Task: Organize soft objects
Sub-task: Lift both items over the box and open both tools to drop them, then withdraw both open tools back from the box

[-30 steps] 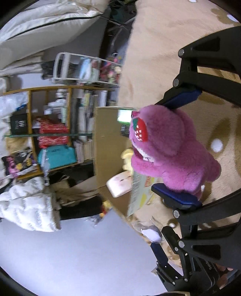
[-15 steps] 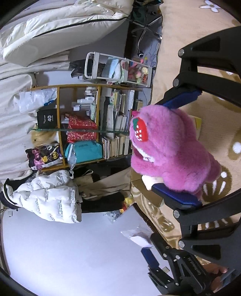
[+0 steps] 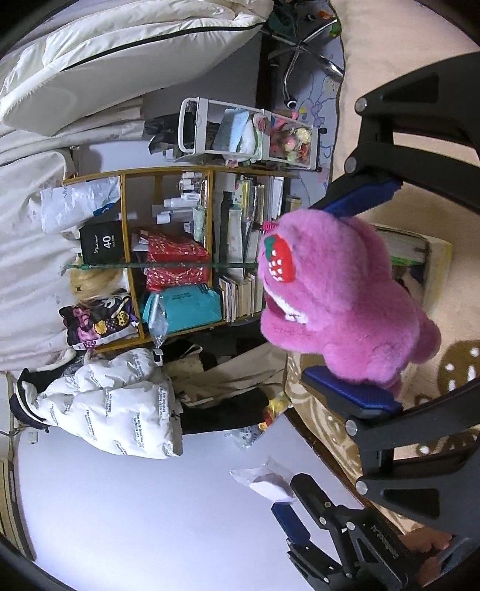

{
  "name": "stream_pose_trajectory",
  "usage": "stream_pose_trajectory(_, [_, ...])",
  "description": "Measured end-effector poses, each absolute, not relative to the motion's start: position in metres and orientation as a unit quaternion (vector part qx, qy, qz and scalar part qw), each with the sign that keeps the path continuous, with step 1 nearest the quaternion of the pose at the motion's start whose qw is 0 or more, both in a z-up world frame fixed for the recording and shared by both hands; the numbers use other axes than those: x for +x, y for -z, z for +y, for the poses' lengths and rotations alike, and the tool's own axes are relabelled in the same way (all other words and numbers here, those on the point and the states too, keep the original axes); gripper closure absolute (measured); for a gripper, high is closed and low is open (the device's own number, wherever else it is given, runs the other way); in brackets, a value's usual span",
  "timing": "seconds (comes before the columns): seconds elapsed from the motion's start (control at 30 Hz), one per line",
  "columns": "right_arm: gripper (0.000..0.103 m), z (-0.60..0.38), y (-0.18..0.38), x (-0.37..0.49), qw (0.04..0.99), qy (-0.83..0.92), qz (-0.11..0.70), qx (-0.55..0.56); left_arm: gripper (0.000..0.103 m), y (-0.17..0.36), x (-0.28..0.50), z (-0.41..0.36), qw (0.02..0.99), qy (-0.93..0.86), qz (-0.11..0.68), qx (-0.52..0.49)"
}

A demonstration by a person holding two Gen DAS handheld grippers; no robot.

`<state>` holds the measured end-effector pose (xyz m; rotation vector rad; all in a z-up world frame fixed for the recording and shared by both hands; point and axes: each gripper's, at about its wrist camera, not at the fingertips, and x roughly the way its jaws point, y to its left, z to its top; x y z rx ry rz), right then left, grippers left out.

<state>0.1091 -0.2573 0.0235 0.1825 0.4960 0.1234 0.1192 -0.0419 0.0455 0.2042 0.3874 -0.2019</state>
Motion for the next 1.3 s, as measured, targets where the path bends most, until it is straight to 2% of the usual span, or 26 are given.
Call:
stream_pose_trajectory(0.33, [0.021, -0.269, -0.006, 0.129, 0.961, -0.064, 0.243, 0.115, 0.047, -0.009, 0.151, -0.048, 0.963, 0.101, 0.229, 0.102])
stream_pose_trajectory(0.9, [0.018, -0.259, 0.042, 0.157, 0.946, -0.079, 0.293, 0.118, 0.044, 0.033, 0.173, -0.062, 0.946, 0.125, 0.279, 0.105])
stream_pose_trajectory(1.17, [0.013, -0.265, 0.046, 0.158, 0.941, -0.078, 0.301, 0.131, 0.025, 0.038, 0.174, -0.063, 0.942, 0.115, 0.293, 0.118])
stream_pose_trajectory(1.3, [0.012, -0.266, 0.044, 0.157, 0.942, -0.081, 0.298, 0.128, 0.024, 0.038, 0.173, -0.059, 0.941, 0.109, 0.298, 0.117])
